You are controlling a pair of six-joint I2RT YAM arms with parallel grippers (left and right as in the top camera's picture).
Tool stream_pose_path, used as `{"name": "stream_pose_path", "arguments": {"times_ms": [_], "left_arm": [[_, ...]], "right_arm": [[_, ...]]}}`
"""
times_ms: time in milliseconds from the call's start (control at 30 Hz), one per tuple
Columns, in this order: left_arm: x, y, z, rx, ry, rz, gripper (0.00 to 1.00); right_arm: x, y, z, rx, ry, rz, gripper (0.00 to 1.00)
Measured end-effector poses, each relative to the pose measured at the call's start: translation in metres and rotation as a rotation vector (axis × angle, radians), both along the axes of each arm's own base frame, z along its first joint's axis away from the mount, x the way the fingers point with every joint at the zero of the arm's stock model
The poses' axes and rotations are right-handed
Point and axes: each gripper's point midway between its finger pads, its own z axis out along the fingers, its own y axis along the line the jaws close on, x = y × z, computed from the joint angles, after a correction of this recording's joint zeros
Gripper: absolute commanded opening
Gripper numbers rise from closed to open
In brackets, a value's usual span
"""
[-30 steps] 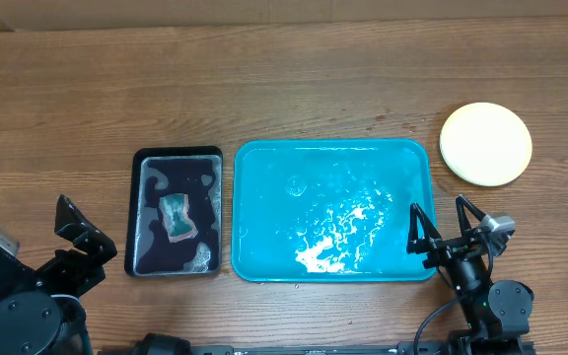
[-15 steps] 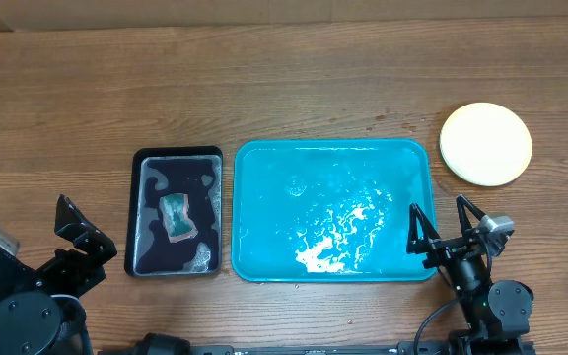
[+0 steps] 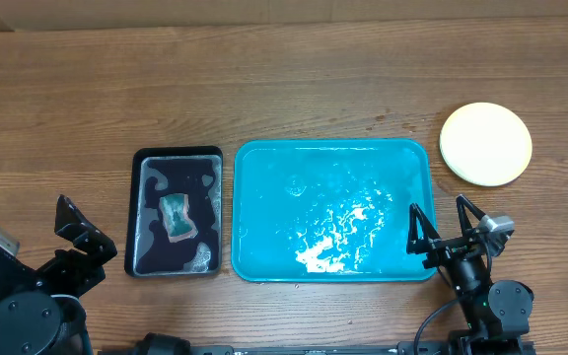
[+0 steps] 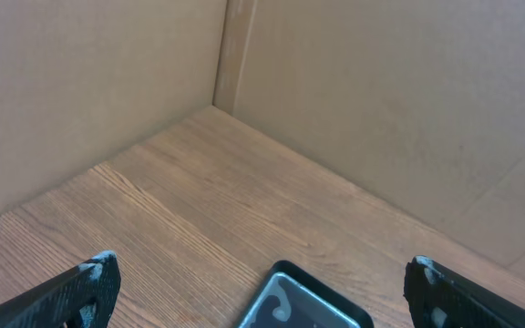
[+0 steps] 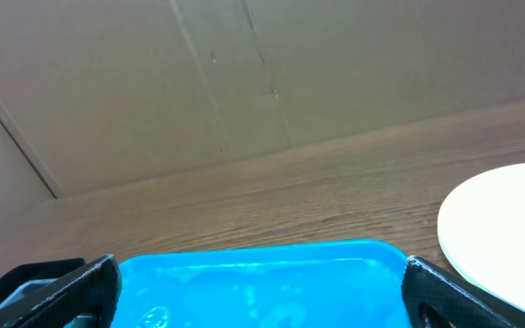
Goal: Clean dirty plates on tray and stack at the side
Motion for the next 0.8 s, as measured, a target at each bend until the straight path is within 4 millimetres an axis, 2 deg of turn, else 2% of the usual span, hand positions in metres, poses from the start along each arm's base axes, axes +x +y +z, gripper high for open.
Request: {"name": "stream_pose_path", "arguments": {"times_ms": [500, 700, 800], "left_arm": [[0.000, 0.000, 0.000, 0.000, 0.001, 0.000, 1.00], [-0.006, -0.002, -0.018, 0.010, 0.090, -0.023, 1.00], [-0.005, -0.004, -0.021, -0.010, 0.097, -0.033, 1.00]], "right_arm": [[0.000, 0.000, 0.000, 0.000, 0.000, 0.000, 1.00], [0.000, 0.000, 0.000, 0.000, 0.000, 0.001, 1.00], [0.000, 0.000, 0.000, 0.000, 0.000, 0.000, 1.00]]}}
